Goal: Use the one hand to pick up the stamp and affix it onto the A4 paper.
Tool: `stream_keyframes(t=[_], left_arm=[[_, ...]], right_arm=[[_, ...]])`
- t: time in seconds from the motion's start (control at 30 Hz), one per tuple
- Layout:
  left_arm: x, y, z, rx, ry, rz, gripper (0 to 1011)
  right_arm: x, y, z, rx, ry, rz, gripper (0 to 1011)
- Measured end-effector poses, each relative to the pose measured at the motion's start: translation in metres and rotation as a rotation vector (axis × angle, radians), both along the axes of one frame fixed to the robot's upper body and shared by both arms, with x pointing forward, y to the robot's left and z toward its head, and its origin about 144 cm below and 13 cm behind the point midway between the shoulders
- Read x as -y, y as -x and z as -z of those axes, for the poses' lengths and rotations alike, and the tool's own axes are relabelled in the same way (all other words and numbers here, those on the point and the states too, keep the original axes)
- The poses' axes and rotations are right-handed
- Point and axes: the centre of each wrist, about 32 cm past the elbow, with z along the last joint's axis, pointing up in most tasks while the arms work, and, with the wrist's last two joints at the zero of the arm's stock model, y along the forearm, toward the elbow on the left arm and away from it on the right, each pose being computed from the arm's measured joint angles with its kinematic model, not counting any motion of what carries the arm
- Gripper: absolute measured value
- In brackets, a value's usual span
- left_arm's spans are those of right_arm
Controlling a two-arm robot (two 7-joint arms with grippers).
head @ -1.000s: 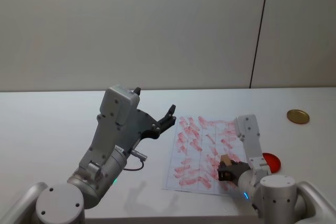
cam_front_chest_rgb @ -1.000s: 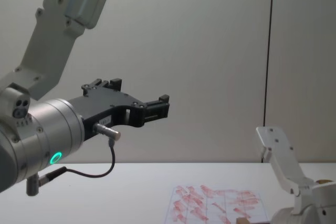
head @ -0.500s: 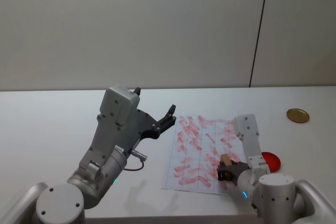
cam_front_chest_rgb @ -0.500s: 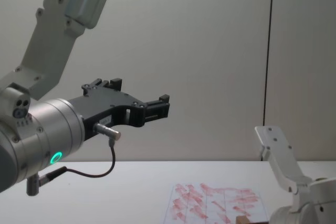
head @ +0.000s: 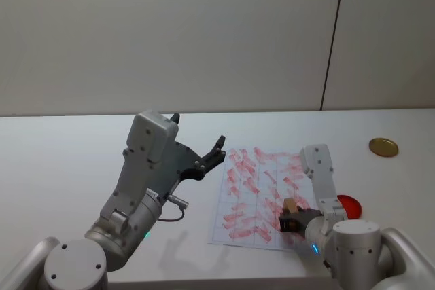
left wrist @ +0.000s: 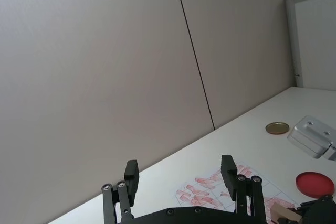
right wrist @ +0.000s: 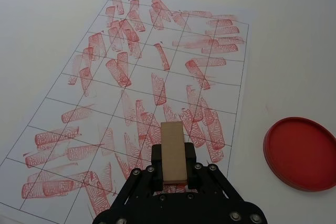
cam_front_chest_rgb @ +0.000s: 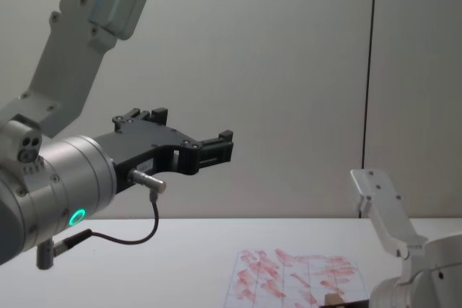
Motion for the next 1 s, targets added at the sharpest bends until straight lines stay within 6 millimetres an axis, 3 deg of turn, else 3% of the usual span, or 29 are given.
stream_keyframes(t=[0.43, 0.73, 1.0], left_arm=[[0.0, 0.0, 0.0, 0.0, 0.0, 0.0, 993], [0.0, 0.0, 0.0, 0.0, 0.0, 0.0, 993], [0.0, 0.0, 0.0, 0.0, 0.0, 0.0, 993]], right_arm=[[0.002, 0.005, -0.014, 0.043, -0.027, 0.003, 216], [0.005, 0.008, -0.05, 0.164, -0.08, 0.018, 217], [0.012, 0.011, -0.069, 0.225, -0.099, 0.048, 217]])
